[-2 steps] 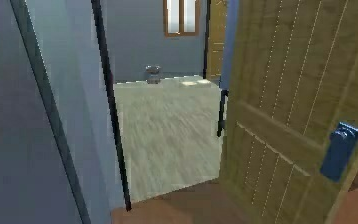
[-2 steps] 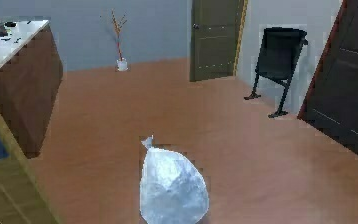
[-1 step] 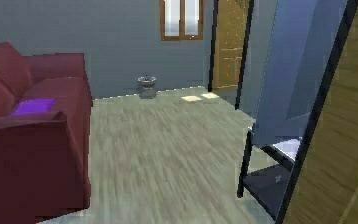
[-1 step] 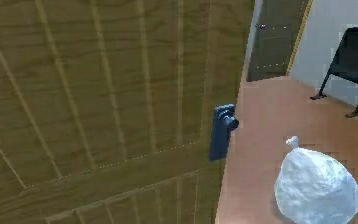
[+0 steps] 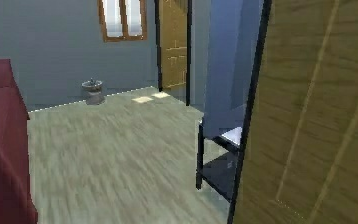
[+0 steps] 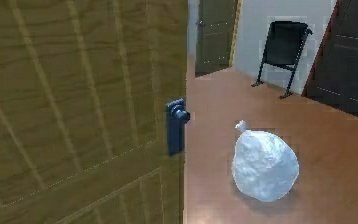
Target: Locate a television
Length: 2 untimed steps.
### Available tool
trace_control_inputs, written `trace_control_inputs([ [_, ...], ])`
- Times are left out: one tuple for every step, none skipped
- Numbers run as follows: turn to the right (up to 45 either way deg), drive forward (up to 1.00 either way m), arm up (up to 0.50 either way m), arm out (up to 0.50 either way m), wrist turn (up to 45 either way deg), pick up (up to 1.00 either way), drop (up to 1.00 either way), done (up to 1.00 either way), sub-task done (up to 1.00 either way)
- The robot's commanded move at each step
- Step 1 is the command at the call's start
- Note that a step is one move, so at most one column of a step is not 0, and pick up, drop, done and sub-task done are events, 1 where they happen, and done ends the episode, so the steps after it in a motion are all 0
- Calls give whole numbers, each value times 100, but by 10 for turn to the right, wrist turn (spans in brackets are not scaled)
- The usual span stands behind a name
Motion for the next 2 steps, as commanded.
trace_control_inputs([
  [0,15,0,0,0,0,0,0,0],
  [300,0,0,0,0,0,0,0,0],
])
